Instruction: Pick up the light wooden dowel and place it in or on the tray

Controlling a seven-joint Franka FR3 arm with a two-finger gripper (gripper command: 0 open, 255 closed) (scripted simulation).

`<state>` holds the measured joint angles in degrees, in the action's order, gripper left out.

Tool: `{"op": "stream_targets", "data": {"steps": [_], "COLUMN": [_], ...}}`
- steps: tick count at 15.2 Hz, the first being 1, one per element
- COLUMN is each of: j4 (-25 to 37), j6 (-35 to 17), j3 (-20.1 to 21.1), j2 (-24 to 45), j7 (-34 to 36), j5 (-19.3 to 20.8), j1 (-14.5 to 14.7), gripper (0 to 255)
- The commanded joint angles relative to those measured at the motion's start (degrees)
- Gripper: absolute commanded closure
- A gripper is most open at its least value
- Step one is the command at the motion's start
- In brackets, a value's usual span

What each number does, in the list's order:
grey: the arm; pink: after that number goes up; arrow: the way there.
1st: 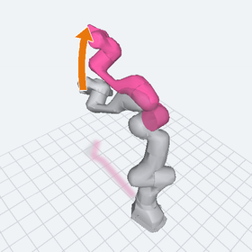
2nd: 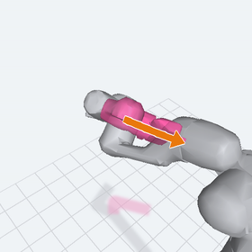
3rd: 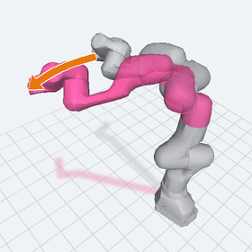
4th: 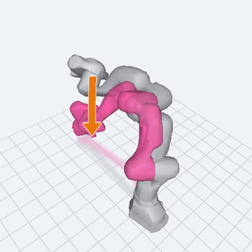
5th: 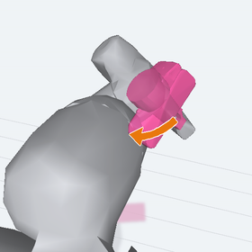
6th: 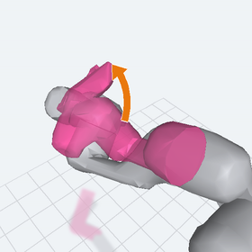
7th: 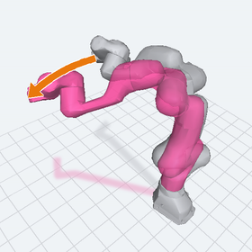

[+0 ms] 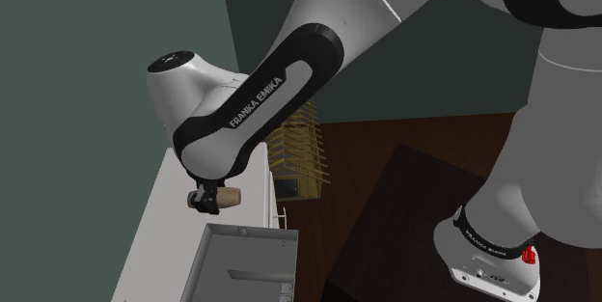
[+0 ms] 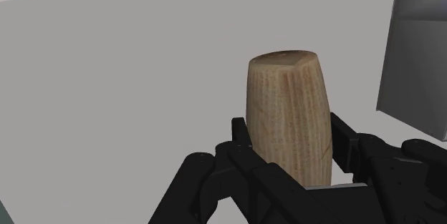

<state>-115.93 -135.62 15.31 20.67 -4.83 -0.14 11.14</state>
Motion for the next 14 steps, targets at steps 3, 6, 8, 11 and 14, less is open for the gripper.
{"op": "stream_targets", "data": {"steps": [3, 6, 8, 11, 14], "j4": [0.0, 0.0, 0.0, 0.4, 0.9], "j6": [0.0, 0.0, 0.0, 1.9, 3.9], "j3": [0.0, 0.0, 0.0, 0.2, 0.4], "j2": [0.0, 0.0, 0.0, -1.5, -3.0], "j7": [0.0, 0.0, 0.0, -0.1, -0.3], "j5": [0.0, 0.0, 0.0, -0.4, -0.8], "j1": [0.0, 0.0, 0.0, -0.2, -0.4], "gripper": [255, 255, 255, 255, 255]}}
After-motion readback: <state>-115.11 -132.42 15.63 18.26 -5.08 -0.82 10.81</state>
